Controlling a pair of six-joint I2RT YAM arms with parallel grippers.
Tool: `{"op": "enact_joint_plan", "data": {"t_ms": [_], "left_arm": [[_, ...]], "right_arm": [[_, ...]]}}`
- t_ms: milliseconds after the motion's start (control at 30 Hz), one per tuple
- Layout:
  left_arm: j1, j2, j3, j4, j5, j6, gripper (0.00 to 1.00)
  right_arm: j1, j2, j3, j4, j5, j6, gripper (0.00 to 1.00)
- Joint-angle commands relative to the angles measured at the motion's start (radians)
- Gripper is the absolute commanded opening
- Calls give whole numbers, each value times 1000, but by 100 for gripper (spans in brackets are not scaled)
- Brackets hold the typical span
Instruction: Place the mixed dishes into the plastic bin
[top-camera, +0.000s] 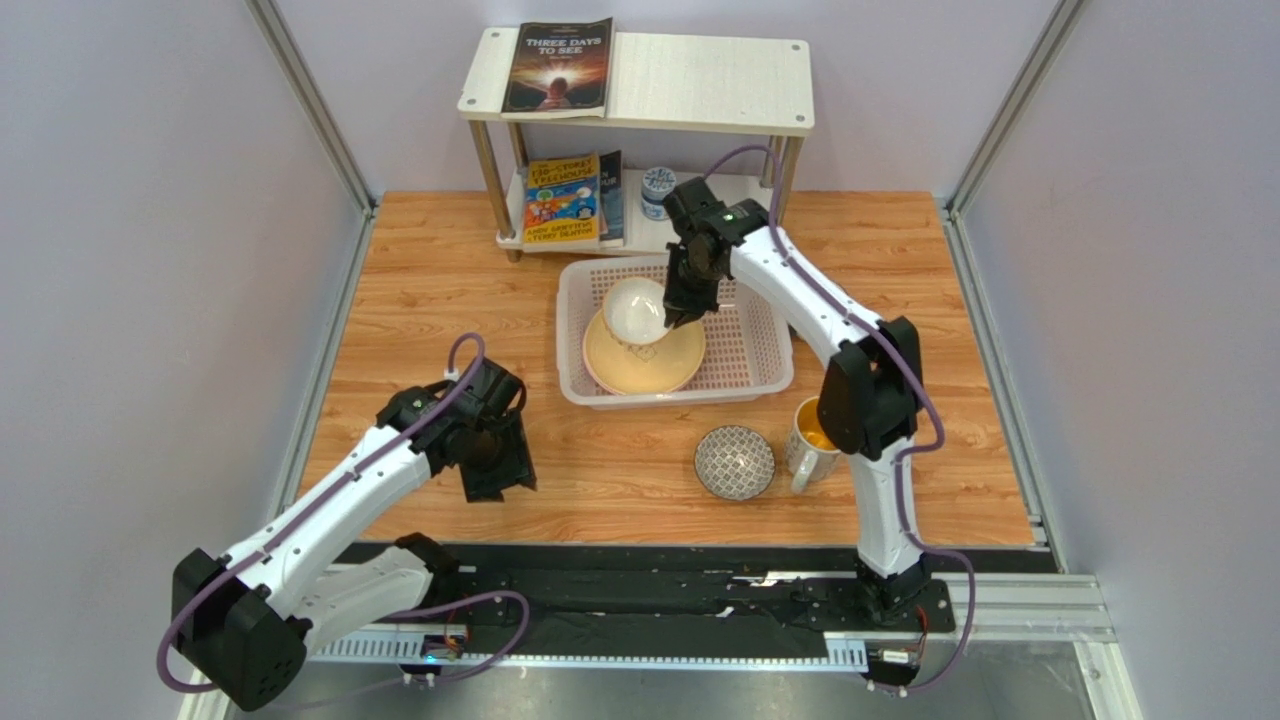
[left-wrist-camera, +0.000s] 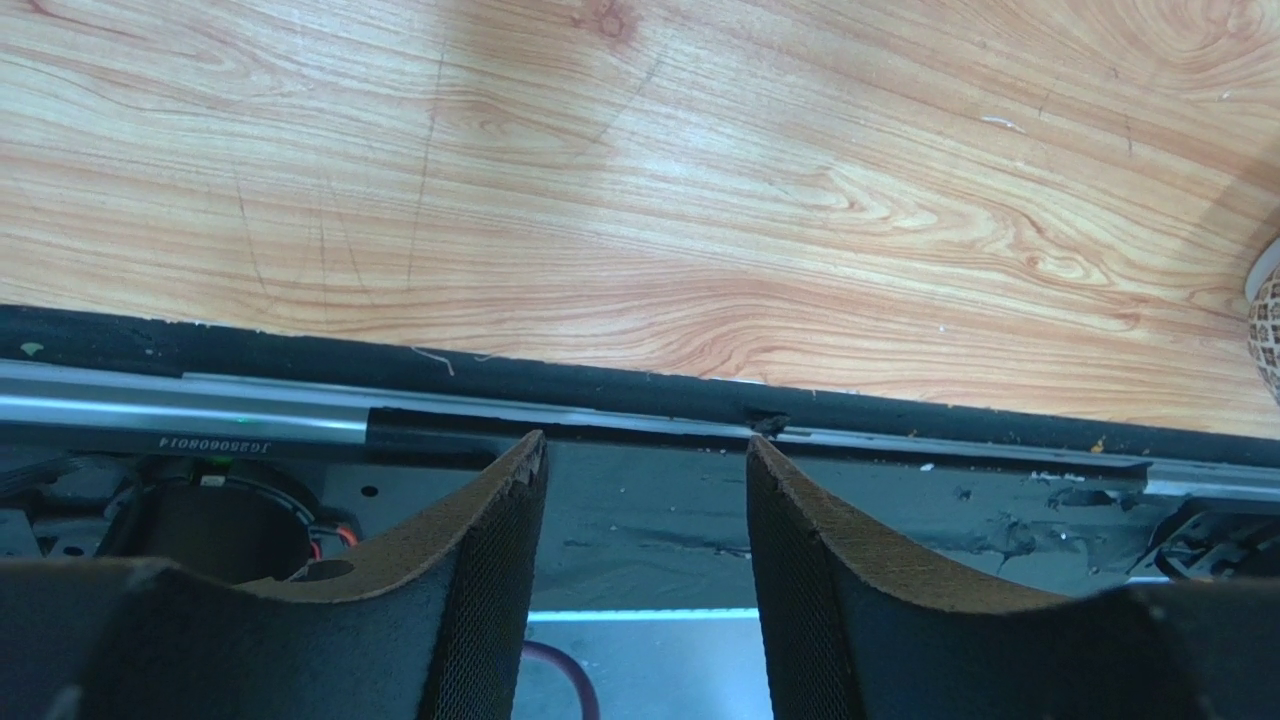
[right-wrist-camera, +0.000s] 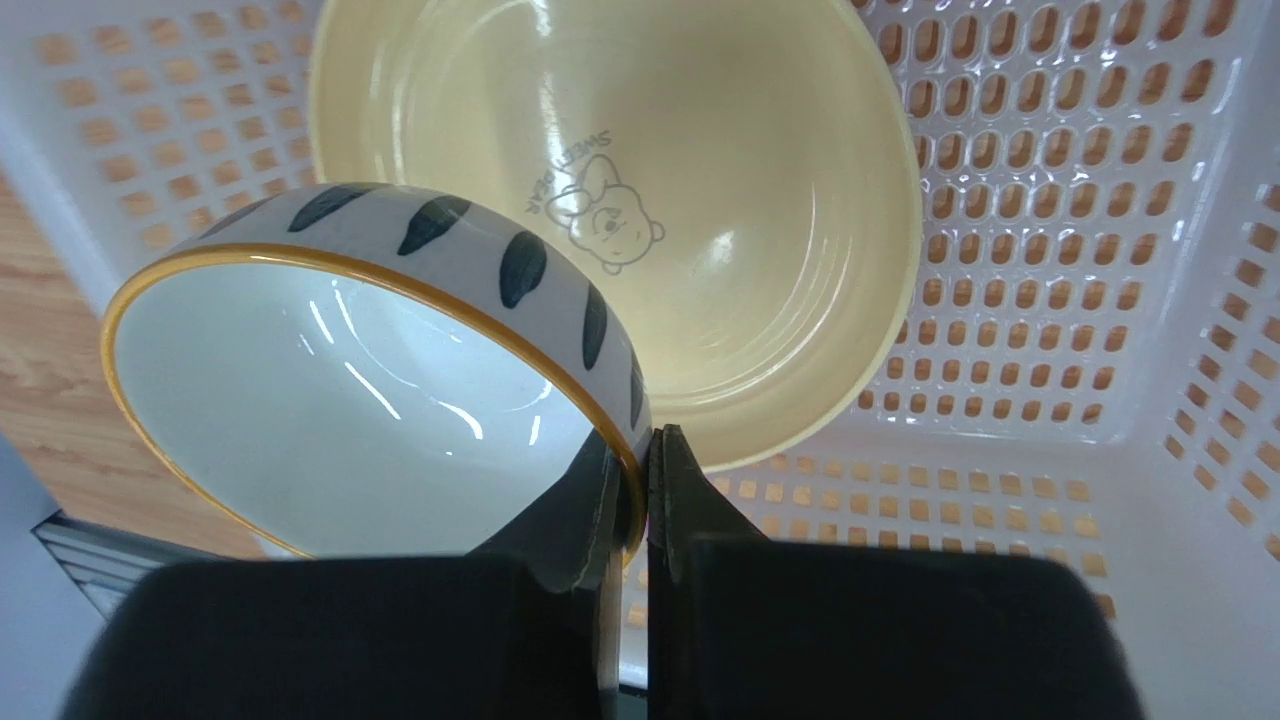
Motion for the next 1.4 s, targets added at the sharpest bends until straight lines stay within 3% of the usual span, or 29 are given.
{"op": "enact_joint_plan", "data": {"t_ms": [0,633,700,733,867,900,1000,1133,1267,1367], "left_arm": [[2,-22,24,-13,-6,18,56],[2,-42,-1,33,66,27,56],[1,-39,1,32,71,28,56],[2,-31,2,33,74,28,56],[4,-16,1,58,106,50,59],[2,-13,5,67,117,53,60],[2,12,10,102,149,71,66],[-47,62,20,191,203,59,73],[-154,136,4,408,255,-31,76],[-212,293,22,543,318,-70,76]], "right_arm": [[1,-8,-5,62,-55,16,0],[-27,144,-45,56,-40,-3,0],[-27,147,-47,56,-38,-7,6],[-27,142,-50,56,-32,-7,20],[-28,109,-60,64,-35,-19,41],[-27,95,-66,70,-34,-18,50],[-27,21,-106,93,-41,-16,62],[-27,-92,-164,94,-55,-16,63],[-27,-311,-321,102,-66,-4,64],[-27,-504,-440,102,-78,19,64]]}}
